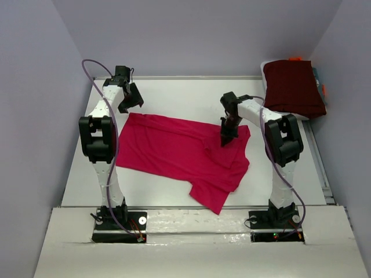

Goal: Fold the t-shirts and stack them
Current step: Fold the flattened tshirt in 1/3 of the way

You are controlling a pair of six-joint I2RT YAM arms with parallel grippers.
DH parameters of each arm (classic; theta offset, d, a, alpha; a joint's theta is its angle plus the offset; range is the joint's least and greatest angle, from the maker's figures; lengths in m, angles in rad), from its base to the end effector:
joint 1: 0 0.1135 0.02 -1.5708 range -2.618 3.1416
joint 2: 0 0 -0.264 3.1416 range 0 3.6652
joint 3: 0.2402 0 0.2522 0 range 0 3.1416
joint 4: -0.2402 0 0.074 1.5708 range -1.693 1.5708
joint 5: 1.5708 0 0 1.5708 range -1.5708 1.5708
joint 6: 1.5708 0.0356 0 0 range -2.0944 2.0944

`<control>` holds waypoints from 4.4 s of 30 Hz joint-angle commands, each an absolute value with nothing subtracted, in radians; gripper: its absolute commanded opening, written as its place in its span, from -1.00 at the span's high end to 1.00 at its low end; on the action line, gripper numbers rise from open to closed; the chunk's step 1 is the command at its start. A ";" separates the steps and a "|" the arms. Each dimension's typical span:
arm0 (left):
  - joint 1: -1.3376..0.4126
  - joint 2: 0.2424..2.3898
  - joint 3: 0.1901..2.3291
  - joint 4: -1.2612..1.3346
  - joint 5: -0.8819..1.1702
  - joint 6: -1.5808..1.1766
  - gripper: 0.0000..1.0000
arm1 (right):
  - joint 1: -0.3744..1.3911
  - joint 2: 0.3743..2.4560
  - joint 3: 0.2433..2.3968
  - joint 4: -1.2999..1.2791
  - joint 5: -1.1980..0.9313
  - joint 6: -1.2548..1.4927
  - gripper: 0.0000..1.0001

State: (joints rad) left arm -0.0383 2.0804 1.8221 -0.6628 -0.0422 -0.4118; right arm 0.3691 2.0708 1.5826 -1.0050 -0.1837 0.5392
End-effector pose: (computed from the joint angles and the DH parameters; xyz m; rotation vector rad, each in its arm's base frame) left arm 0.4669 -0.0164 0.2521 -0.4808 2.4491 -0.1362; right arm 0.3703 0.1502 0.1746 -0.2535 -3.1048 -0.3109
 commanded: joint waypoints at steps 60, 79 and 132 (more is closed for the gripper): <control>-0.060 2.129 1.781 -0.721 -0.097 -0.388 0.59 | 0.209 2.184 1.649 -0.969 -0.058 0.603 0.79; -0.069 2.043 1.746 -0.739 -0.110 -0.399 0.89 | 0.209 2.204 1.651 -0.968 -0.067 0.597 0.80; -0.087 1.937 1.628 -0.706 -0.230 -0.437 -0.63 | 0.209 2.238 1.651 -0.963 -0.072 0.574 0.81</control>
State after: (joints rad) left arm -0.0837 1.9453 1.5806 -0.6819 -0.1699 -0.4507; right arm 0.2089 2.1700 1.6783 -0.9871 -0.0944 0.5903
